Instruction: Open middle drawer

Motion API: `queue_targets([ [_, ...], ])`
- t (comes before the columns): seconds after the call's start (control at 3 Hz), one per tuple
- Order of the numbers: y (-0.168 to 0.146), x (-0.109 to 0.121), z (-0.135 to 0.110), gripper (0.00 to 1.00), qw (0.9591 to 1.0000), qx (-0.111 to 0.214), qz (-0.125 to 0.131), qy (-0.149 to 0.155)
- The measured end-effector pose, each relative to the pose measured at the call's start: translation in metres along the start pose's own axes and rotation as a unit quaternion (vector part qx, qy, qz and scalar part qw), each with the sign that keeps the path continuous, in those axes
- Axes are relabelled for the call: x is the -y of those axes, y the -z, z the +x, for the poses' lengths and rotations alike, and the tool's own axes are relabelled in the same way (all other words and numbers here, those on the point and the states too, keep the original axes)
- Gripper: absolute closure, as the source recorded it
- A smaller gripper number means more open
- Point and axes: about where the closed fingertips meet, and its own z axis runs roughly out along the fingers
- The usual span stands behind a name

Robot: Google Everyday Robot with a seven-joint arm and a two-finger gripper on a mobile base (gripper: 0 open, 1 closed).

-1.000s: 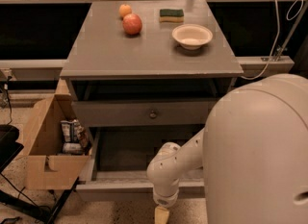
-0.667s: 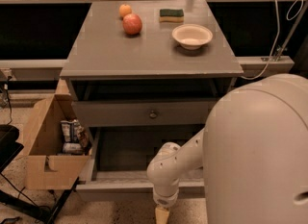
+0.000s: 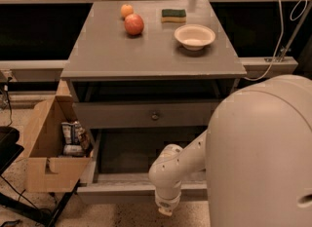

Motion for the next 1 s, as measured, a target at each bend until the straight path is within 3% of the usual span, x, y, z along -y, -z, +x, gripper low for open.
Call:
queue_targets([
  [0.33,0.0000,0.0000,0.0000,0.94,1.0000,0.000,0.000,0.000],
  [1.0,0.0000,0.0000,0.0000,1.00,1.0000,0.000,0.000,0.000],
])
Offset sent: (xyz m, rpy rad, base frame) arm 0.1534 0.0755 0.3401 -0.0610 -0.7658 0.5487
